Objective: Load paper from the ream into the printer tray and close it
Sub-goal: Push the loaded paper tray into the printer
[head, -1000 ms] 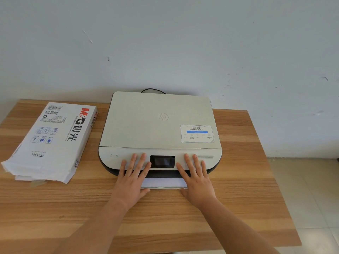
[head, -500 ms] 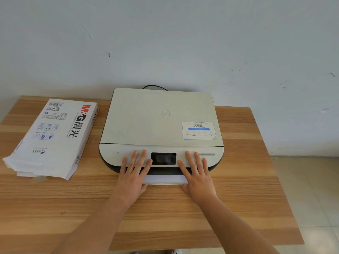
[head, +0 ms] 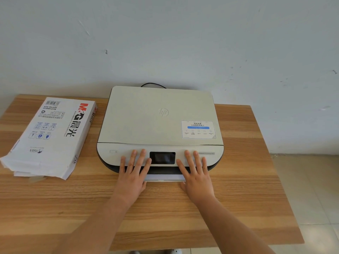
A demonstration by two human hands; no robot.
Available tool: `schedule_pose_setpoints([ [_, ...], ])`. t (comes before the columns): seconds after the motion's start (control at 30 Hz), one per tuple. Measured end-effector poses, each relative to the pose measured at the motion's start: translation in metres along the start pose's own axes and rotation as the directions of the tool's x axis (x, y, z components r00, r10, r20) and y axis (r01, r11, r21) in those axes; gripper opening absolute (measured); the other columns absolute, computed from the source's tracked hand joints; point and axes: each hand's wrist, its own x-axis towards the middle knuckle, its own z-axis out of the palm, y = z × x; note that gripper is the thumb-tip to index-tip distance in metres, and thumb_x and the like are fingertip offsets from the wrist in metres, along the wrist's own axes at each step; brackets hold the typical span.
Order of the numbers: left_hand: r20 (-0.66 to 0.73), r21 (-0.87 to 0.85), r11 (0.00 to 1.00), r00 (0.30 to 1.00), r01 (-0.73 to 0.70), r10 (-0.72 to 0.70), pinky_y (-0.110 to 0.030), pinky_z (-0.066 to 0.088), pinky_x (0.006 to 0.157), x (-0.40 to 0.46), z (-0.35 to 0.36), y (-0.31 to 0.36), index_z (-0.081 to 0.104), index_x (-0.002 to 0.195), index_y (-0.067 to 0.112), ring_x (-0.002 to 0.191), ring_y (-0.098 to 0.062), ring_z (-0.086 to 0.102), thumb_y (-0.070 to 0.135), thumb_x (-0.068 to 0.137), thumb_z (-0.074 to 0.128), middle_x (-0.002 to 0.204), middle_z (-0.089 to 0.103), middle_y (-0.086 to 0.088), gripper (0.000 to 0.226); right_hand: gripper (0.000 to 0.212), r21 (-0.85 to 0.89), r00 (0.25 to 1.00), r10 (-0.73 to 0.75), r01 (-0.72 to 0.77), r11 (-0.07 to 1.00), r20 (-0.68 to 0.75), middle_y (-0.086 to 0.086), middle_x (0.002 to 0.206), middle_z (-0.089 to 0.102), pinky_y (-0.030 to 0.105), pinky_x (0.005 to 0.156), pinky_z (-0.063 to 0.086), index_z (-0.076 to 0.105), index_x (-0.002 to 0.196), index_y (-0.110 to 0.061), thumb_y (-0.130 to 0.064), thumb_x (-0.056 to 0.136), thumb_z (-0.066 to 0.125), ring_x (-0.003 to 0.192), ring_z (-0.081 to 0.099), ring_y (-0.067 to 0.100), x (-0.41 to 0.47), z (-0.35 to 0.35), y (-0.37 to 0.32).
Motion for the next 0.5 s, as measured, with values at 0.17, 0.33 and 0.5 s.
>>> schedule_pose_setpoints([
  [0.17, 0.014, 0.017, 1.000, 1.000, 0.019, -0.019, -0.064, 0.011, 0.110, 0.0016, 0.0012, 0.0003, 0.019, 0.147, 0.018, 0.146, -0.038, -0.003, 0.025, 0.065, 0.084, 0.159, -0.009, -0.012, 0.105, 0.093, 0.008, 1.000, 0.014, -0.013, 1.000, -0.010, 0.014, 0.160, -0.011, 0.062, 0.113, 0.015, 0.021, 0.151, -0.024, -0.042, 0.077, 0.075, 0.146, -0.004, 0.041, 0.0013, 0.0017, -0.0019],
  [0.33, 0.010, 0.030, 0.999, 1.000, 0.027, -0.027, -0.065, 0.011, 0.111, 0.0011, 0.0023, 0.0005, 0.019, 0.147, 0.019, 0.146, -0.037, -0.003, 0.023, 0.067, 0.083, 0.159, -0.012, -0.011, 0.102, 0.094, 0.007, 1.000, 0.019, -0.019, 1.000, -0.023, 0.014, 0.160, -0.014, 0.063, 0.113, 0.014, 0.020, 0.150, -0.023, -0.039, 0.076, 0.076, 0.146, -0.004, 0.041, 0.0024, 0.0040, -0.0034],
  [0.5, -0.025, 0.029, 0.999, 0.999, 0.026, -0.026, -0.062, 0.003, 0.112, 0.0019, 0.0054, 0.0010, 0.021, 0.145, 0.018, 0.146, -0.037, -0.001, 0.022, 0.064, 0.084, 0.159, -0.016, -0.010, 0.103, 0.089, -0.006, 0.998, 0.020, -0.021, 1.000, -0.057, 0.016, 0.159, -0.007, 0.066, 0.112, 0.018, 0.026, 0.148, -0.022, -0.035, 0.076, 0.076, 0.145, 0.004, 0.043, 0.0036, 0.0063, -0.0044],
])
